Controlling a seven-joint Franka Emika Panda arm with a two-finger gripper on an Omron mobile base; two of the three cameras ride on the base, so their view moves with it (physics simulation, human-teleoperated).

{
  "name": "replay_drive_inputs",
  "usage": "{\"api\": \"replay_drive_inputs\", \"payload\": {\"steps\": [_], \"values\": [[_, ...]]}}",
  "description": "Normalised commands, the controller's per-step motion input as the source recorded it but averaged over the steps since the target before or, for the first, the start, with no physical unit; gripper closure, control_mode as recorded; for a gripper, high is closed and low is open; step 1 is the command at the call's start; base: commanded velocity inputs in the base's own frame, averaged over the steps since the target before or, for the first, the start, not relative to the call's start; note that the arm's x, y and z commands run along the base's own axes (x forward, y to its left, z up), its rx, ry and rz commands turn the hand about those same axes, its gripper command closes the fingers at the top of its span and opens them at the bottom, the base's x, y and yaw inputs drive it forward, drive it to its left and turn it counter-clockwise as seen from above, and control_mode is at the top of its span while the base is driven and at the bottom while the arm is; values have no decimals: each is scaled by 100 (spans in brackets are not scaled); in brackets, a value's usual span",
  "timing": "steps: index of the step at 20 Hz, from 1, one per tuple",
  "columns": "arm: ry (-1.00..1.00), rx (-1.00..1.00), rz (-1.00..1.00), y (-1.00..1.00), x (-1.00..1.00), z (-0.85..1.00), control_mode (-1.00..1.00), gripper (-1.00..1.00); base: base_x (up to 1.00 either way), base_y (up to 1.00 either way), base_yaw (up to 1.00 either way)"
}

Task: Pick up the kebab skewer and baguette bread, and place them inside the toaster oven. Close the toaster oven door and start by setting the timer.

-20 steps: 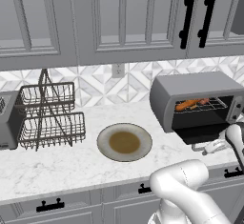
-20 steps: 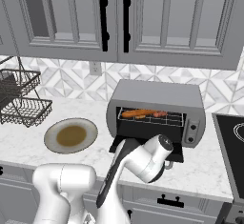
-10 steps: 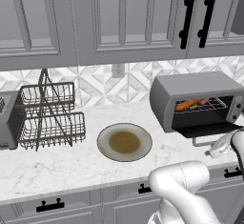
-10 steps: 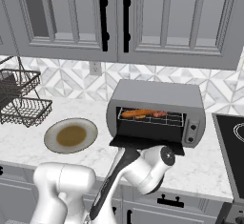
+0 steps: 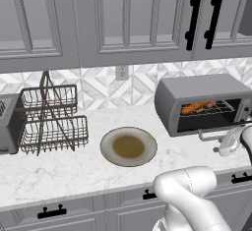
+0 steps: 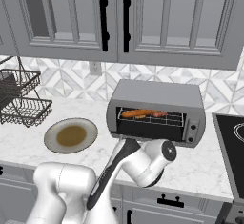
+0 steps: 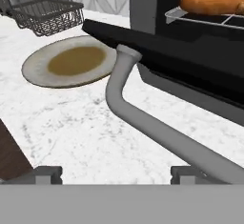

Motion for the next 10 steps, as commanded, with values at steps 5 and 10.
{"api": "replay_drive_inputs", "payload": {"steps": [5,10], "values": [[-13,-7,-2,31,100,35,-100,-100,0,0,0],[-20,-10,-3,46,100,2,-100,-100,0,0,0]]}}
